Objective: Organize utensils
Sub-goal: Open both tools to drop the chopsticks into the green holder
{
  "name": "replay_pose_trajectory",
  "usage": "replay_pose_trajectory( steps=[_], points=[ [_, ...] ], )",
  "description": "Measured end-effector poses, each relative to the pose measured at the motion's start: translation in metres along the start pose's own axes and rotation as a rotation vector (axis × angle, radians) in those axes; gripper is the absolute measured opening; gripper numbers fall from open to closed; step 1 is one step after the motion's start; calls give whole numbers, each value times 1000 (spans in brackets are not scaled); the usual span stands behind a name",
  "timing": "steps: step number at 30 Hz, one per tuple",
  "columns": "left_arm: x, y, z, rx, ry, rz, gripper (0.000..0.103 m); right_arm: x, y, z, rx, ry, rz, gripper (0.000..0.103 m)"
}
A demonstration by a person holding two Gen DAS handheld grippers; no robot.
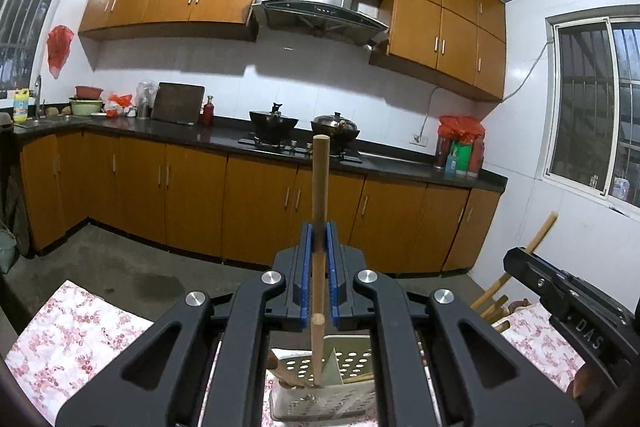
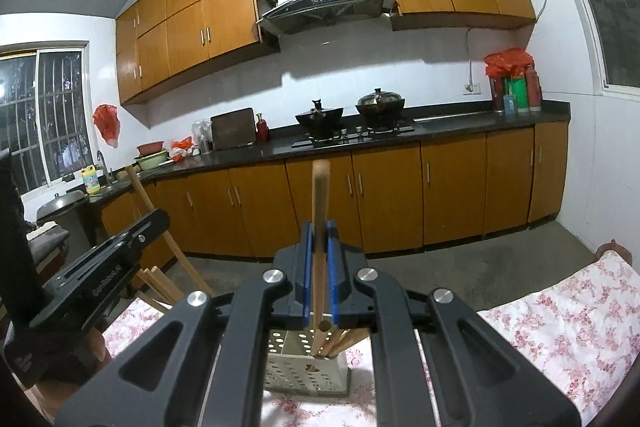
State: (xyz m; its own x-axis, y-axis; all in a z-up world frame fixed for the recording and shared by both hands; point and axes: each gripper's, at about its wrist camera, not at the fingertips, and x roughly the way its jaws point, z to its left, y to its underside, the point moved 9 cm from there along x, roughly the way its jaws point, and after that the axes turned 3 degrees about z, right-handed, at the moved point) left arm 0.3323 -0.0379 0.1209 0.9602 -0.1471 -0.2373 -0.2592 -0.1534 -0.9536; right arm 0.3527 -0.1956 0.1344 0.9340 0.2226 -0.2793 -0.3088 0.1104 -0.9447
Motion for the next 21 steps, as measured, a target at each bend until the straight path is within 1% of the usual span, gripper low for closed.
replay_pose_trajectory(
  steps=[2,4,5,8,9,10,11,13,14,16,17,18,19,21],
  points=[
    [-3,-4,3,-8,-1,5,12,-3,-1,0,-1,1,-4,11],
    [-8,-8,7,-21,-7,2,29,-10,-4,-1,0,4,-16,13],
    [-10,-10,8,-27,-7,-3,32,-15,-7,-1,-1,6,-26,14],
    [-26,-18,12,-34,-8,-25,37,-34,-14,-3,0,18,-63,26],
    [-31,-20,13,-34,-10,-31,40,-41,-16,-4,2,19,-76,28],
    [-40,-22,16,-33,-13,-38,44,-46,-18,-6,2,21,-83,32],
    [-45,-24,16,-32,-16,-43,46,-54,-20,-7,1,26,-93,34],
    [-58,-25,21,-28,-21,-56,55,-70,-18,-8,-4,37,-112,49],
    [-68,-24,24,-21,-32,-63,58,-78,-16,-8,-8,41,-120,52],
    [-81,-22,28,-8,-46,-65,71,-92,-9,-8,-18,51,-127,65],
    [-94,-18,31,2,-56,-70,76,-100,-4,-8,-26,60,-132,74],
    [-100,-15,33,12,-66,-74,81,-106,0,-8,-30,67,-135,79],
    [-111,-11,35,27,-77,-83,89,-114,6,-8,-34,79,-139,89],
    [-126,-4,37,55,-95,-88,100,-128,19,-8,-37,99,-151,99]
  ],
)
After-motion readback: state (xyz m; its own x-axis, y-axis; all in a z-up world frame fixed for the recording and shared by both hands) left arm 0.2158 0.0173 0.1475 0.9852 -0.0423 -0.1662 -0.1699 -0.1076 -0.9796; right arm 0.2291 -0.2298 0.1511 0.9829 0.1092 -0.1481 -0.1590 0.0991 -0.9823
